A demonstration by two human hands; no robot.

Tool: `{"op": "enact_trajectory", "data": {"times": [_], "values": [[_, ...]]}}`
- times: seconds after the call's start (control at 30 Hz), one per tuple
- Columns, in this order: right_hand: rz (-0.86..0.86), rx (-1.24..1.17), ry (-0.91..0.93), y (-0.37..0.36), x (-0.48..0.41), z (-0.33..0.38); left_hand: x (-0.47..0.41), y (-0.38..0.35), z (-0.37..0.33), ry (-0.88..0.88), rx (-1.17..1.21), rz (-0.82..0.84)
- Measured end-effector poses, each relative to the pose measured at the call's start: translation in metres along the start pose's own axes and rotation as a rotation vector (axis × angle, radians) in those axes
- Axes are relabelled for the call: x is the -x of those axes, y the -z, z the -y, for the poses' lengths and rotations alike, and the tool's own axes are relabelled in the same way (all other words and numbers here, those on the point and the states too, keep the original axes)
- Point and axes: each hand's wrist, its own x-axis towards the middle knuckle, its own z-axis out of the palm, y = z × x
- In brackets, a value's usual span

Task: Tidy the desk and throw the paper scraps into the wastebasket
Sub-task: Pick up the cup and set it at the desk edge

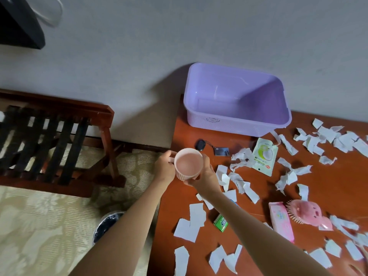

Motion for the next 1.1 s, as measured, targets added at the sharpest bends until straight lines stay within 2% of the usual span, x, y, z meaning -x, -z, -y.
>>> {"op": "enact_trajectory", "data": {"times": [0.5,0.57,0.63,0.7,0.77,0.83,0.9,1.0,1.1], "values": [[0.11,0.081,0.01,0.021,0.011,0.005,0.01,-0.002,0.006,0.035,0.006,0.088],[0.099,0.06,-0.001,0.028,0.016,0.004,0.015,-0.001,0.0,0.04,0.0,-0.053],[0.057,0.052,-0.021,0.044,0.023,0.004,0.03,0.003,-0.013,0.006,-0.04,-0.301],[-0.032,0.033,-0.023,0.069,0.033,-0.001,0.052,0.006,-0.032,-0.088,-0.037,-0.517],[-0.15,0.017,-0.005,0.098,0.047,-0.015,0.074,0.0,-0.05,-0.229,-0.006,-0.613],[-0.23,0.039,-0.051,0.12,0.064,-0.039,0.097,-0.02,-0.063,-0.341,-0.006,-0.532],[-0.24,0.087,-0.154,0.135,0.082,-0.068,0.116,-0.049,-0.069,-0.372,-0.016,-0.314],[-0.174,0.154,-0.246,0.147,0.099,-0.102,0.131,-0.095,-0.059,-0.231,-0.186,-0.013],[-0.086,0.324,-0.238,0.156,0.109,-0.125,0.142,-0.123,-0.048,-0.096,-0.379,0.069]]}}
